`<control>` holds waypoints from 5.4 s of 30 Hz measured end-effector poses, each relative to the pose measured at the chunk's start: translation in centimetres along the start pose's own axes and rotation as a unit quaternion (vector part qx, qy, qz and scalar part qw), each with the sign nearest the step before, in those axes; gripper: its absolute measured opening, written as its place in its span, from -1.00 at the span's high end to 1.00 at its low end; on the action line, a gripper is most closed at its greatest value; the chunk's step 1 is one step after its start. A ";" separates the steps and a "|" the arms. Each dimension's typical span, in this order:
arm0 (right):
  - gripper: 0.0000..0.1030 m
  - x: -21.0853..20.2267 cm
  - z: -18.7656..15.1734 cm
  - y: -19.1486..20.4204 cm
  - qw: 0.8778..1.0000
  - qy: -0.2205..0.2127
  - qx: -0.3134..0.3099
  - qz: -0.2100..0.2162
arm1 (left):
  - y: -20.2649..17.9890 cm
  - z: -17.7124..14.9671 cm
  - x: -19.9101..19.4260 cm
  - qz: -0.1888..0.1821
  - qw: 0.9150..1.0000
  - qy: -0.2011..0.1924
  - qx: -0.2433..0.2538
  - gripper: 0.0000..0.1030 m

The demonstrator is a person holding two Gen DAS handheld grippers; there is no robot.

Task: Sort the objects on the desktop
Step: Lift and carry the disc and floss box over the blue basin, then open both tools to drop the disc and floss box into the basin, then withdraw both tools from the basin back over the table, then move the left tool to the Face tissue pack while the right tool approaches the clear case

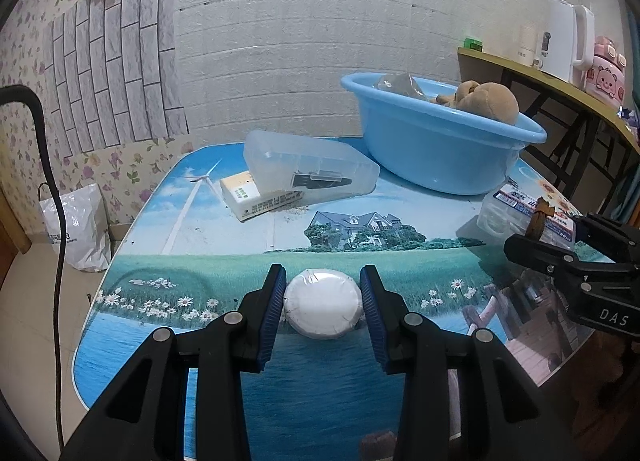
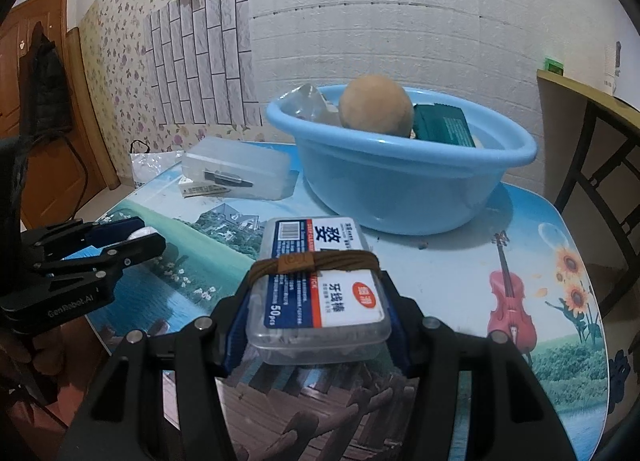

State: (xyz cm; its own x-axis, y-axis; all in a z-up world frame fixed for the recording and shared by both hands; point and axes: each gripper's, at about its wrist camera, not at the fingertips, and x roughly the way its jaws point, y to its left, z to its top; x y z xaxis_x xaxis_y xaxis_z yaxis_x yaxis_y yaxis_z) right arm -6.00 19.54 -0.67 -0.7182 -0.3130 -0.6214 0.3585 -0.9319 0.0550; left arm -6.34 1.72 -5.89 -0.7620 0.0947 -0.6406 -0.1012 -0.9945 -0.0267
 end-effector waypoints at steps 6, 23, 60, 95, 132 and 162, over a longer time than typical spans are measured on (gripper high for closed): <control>-0.08 -0.5 0.2 0.4 1.000 -0.006 -0.003 0.001 | 0.3 0.3 -0.5 -0.003 1.000 -0.007 -0.005 0.28; -0.08 -6.0 5.4 0.3 0.996 -0.074 0.000 0.040 | -1.0 5.6 -3.4 -0.049 0.997 -0.054 -0.007 0.28; -0.43 3.8 13.4 -11.2 0.998 -0.027 0.054 0.013 | -9.1 17.8 8.3 -0.060 0.996 -0.026 0.052 -0.20; -1.00 -1.3 10.4 -3.1 0.993 -0.069 0.040 0.090 | 8.7 12.2 4.8 0.181 0.943 0.040 -0.276 -0.76; -1.00 -0.8 8.7 -6.0 0.984 -0.104 0.107 0.095 | 5.8 9.9 6.0 0.169 0.967 0.093 -0.167 -0.76; -0.89 2.0 4.1 1.4 0.988 0.006 0.127 0.087 | 6.8 8.3 5.6 -0.069 0.997 0.020 -0.025 -0.76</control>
State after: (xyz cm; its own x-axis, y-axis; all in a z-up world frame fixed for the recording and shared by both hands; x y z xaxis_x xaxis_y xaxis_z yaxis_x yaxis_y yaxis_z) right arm -9.36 16.86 1.37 -0.6516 -0.4714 -0.5943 0.3137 -0.8808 0.3547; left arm -16.61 -4.17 -3.26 -0.7164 0.2304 -0.6585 -0.1708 -0.9731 -0.1546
